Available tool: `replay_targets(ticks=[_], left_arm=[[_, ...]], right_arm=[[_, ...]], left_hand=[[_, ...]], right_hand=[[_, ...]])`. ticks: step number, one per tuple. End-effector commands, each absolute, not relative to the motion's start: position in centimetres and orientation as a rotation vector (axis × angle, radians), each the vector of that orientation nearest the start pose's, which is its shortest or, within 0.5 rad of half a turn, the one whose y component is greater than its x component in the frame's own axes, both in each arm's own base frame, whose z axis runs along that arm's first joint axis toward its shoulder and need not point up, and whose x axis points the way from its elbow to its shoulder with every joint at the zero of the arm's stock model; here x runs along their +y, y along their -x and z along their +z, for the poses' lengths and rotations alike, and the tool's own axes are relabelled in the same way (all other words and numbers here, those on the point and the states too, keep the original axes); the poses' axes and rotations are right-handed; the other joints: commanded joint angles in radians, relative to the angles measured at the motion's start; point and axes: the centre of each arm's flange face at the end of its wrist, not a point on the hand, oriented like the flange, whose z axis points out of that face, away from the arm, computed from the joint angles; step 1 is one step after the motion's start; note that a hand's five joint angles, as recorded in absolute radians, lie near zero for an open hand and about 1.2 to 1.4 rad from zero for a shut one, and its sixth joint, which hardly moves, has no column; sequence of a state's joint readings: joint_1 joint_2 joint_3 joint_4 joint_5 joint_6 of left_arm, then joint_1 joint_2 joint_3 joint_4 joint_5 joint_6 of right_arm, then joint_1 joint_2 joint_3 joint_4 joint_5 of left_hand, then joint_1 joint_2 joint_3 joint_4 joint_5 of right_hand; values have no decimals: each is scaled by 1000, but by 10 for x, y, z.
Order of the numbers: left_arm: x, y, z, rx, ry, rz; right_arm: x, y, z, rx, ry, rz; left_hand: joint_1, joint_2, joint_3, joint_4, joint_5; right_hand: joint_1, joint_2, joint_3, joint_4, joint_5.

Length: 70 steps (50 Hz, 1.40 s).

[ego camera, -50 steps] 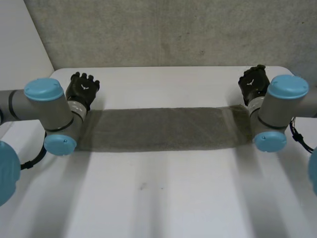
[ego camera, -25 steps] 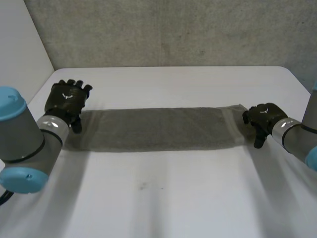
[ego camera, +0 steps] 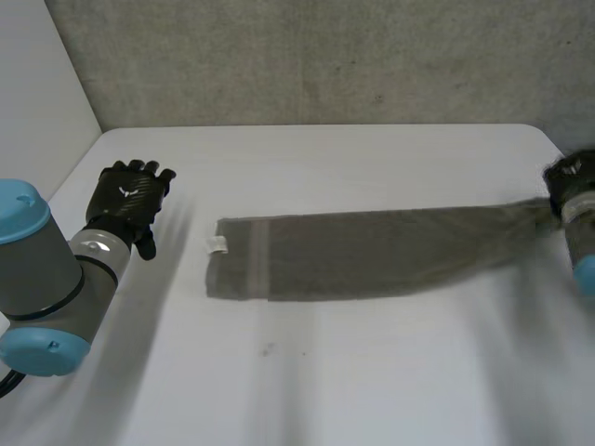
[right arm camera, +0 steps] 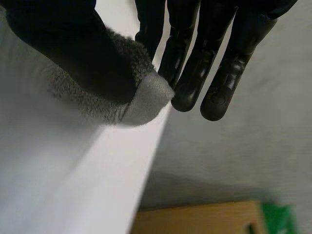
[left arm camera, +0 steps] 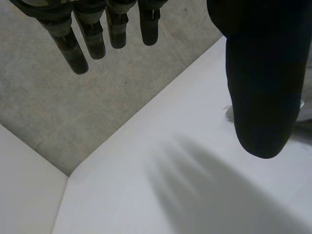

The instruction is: Fold the towel.

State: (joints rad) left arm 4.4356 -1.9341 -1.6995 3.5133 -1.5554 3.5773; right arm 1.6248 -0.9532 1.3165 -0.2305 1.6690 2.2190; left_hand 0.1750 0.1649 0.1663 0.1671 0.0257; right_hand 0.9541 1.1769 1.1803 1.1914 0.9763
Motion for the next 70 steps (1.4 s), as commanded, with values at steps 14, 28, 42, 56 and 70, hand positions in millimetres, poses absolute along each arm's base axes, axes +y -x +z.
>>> replay_targets(ticks=[14,28,42,56,70], left_arm=[[-302,223,184,2136,-804,-2016],[-299,231,187,2126,-830,-2043],[-271,298,206,2131,-960,-2282],[-259,317,189,2208,-1015,-2269],[-257,303,191,2220,-974,-2240]], right_arm=[[-226,-423,155,-1112,-1963,2245],[-226,-416,148,-1258,-1896,2189],[-277,-309,161,-2245,-1291,2085],[-311,-257,116,-2468,-1080,1822],[-325,-246,176,-2074,-1122,1903]], left_hand=[[0,10,8,7,-26],[0,10,8,7,-26],[0,10,8,7,-26],[0,10,8,7,-26],[0,10,8,7,-26]], right_hand=[[442,219,216,205,245],[-780,-1002,-1006,-1017,-976],[-780,-1002,-1006,-1017,-976],[441,218,215,204,244],[442,219,216,205,245]])
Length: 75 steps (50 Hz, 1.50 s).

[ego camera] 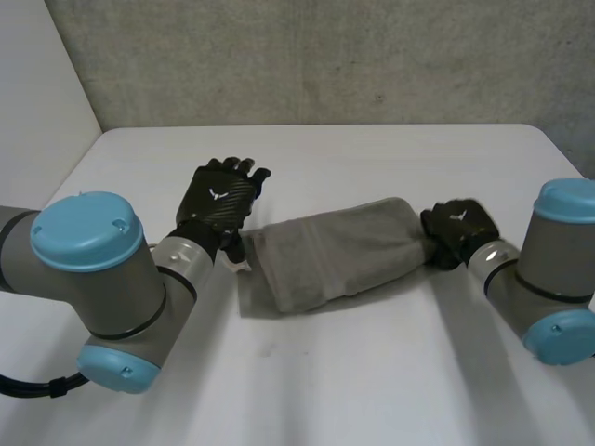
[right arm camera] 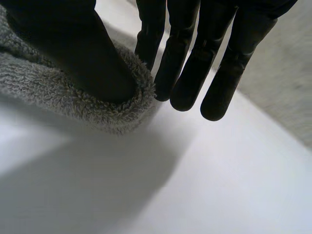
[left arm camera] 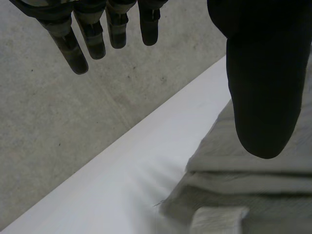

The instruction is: Fold the towel.

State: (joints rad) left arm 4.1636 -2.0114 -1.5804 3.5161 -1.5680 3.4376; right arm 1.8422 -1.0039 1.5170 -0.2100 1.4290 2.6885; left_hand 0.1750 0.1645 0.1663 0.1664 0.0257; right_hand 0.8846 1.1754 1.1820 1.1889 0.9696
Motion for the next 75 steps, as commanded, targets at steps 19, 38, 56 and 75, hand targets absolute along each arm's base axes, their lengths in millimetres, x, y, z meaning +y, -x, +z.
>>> replay_targets(ticks=[19,38,56,75], left_arm=[[-263,287,199,2210,-902,-2235],[-252,346,213,2441,-838,-2446],[-252,361,131,2952,-689,-1944],[-249,342,191,2703,-655,-2115]], right_arm=[[-166,-388,121,1316,1952,-1818],[-281,-325,199,1906,891,-1658],[-311,-325,142,2115,889,-1438],[-319,-315,201,2054,893,-1655]], left_hand=[[0,10,8,8,-26],[44,55,53,53,19],[41,52,50,50,16],[18,28,27,27,-7]], right_hand=[[512,221,214,207,252],[-710,-1001,-1007,-1014,-970],[-710,-1001,-1007,-1014,-970],[-710,-1001,-1007,-1014,-970]])
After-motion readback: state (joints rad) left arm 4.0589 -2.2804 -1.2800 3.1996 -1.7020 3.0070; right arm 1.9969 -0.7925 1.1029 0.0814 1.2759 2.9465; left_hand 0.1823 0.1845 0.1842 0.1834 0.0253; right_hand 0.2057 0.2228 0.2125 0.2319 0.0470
